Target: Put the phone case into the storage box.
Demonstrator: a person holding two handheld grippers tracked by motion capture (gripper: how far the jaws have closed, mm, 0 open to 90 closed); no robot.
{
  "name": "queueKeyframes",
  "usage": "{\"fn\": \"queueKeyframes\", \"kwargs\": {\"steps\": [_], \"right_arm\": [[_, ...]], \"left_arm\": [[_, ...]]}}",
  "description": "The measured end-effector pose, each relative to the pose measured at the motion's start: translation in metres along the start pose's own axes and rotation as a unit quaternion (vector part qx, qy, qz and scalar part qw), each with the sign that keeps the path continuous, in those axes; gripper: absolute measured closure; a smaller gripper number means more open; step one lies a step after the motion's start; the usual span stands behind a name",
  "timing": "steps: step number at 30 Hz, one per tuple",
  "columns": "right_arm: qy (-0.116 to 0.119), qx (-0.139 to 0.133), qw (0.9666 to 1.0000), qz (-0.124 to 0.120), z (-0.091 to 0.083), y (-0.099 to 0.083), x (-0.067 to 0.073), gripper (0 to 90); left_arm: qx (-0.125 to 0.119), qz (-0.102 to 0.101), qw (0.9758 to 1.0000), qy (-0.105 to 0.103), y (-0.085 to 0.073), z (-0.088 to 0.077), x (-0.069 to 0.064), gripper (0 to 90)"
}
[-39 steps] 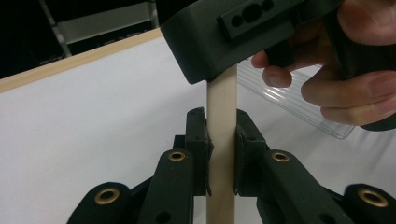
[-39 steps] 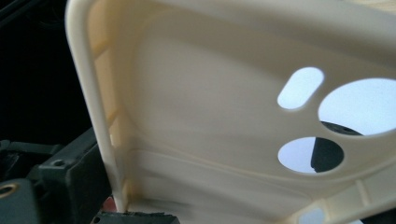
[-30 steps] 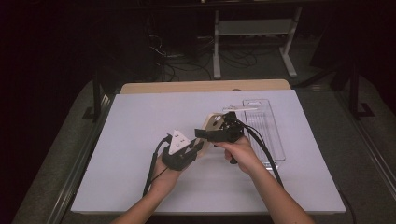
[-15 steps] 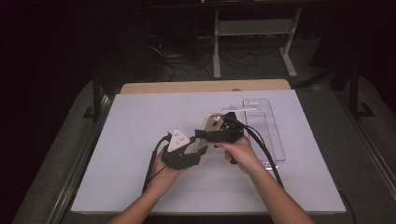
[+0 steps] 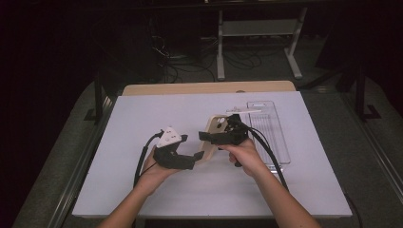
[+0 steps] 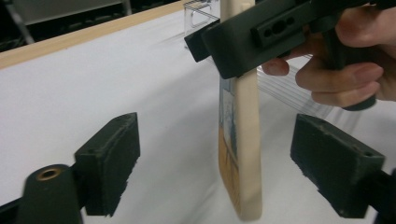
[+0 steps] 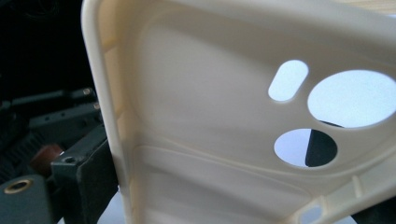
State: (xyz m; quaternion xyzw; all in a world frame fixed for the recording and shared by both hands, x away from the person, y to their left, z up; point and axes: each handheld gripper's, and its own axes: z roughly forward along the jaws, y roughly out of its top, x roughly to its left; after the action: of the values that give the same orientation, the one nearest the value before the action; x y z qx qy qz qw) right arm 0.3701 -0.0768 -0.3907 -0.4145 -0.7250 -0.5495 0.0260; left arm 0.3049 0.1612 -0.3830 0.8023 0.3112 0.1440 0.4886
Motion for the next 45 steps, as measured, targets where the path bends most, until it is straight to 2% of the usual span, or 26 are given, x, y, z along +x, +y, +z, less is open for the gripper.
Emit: {"fn": "queueKeyframes", "kwargs": {"steps": [4,7,14,17,20,22,23,26,28,29,33,35,36,38,42,45], "right_arm": [[0.0,-0.002,1.0,-0.001,-0.001,0.0,-0.001,6.1],[0.001,-0.002,1.0,-0.001,-0.002,0.001,0.0,6.2],[0.001,-0.003,1.0,-0.002,-0.005,0.003,0.0,6.3],[0.001,-0.002,1.0,-0.002,-0.005,0.002,0.0,6.3],[0.002,-0.002,1.0,-0.004,-0.004,0.002,0.0,6.4],[0.003,-0.001,1.0,-0.003,-0.003,0.002,0.001,6.4],[0.002,0.0,1.0,-0.003,-0.003,0.001,0.001,6.4],[0.001,0.001,1.0,-0.007,-0.003,0.001,0.002,6.4],[-0.001,0.003,1.0,-0.008,-0.003,0.001,0.002,6.4],[-0.001,0.003,1.0,-0.008,-0.002,0.001,0.002,6.4],[-0.001,0.006,0.9999,-0.011,-0.001,0.0,0.003,6.5],[-0.002,0.008,0.9999,-0.015,-0.001,0.0,0.004,6.5],[-0.004,0.01,0.9998,-0.016,-0.001,0.0,0.005,6.6],[-0.005,0.011,0.9997,-0.019,-0.001,0.0,0.006,6.6],[-0.005,0.01,0.9995,-0.029,-0.001,0.003,0.007,6.8],[-0.011,0.011,0.9995,-0.026,-0.003,0.006,0.008,6.8]], "left_arm": [[-0.006,0.009,0.9999,-0.009,-0.001,-0.01,0.01,12.7],[-0.004,0.023,0.9996,-0.014,-0.004,-0.016,0.016,10.1],[0.001,0.032,0.9991,-0.028,-0.019,-0.027,0.03,2.7],[-0.001,0.042,0.9986,-0.031,-0.026,-0.032,0.033,0.0],[-0.003,0.036,0.9987,-0.036,-0.033,-0.038,0.035,0.0],[-0.005,0.037,0.9987,-0.036,-0.039,-0.041,0.035,0.0],[0.001,0.044,0.9985,-0.033,-0.042,-0.043,0.037,0.0],[0.0,0.032,0.9989,-0.035,-0.05,-0.047,0.039,0.0],[0.0,0.032,0.9989,-0.033,-0.055,-0.051,0.04,0.0],[-0.005,0.025,0.9989,-0.039,-0.059,-0.053,0.041,0.0],[0.001,0.032,0.9987,-0.04,-0.069,-0.058,0.041,0.0],[0.008,0.034,0.9986,-0.038,-0.073,-0.06,0.04,0.0],[0.002,0.023,0.9989,-0.04,-0.075,-0.059,0.039,0.0],[0.006,0.018,0.9988,-0.045,-0.077,-0.06,0.038,0.0],[0.019,0.029,0.9982,-0.049,-0.079,-0.058,0.037,0.0],[0.023,0.029,0.998,-0.05,-0.079,-0.057,0.038,0.0]]}}
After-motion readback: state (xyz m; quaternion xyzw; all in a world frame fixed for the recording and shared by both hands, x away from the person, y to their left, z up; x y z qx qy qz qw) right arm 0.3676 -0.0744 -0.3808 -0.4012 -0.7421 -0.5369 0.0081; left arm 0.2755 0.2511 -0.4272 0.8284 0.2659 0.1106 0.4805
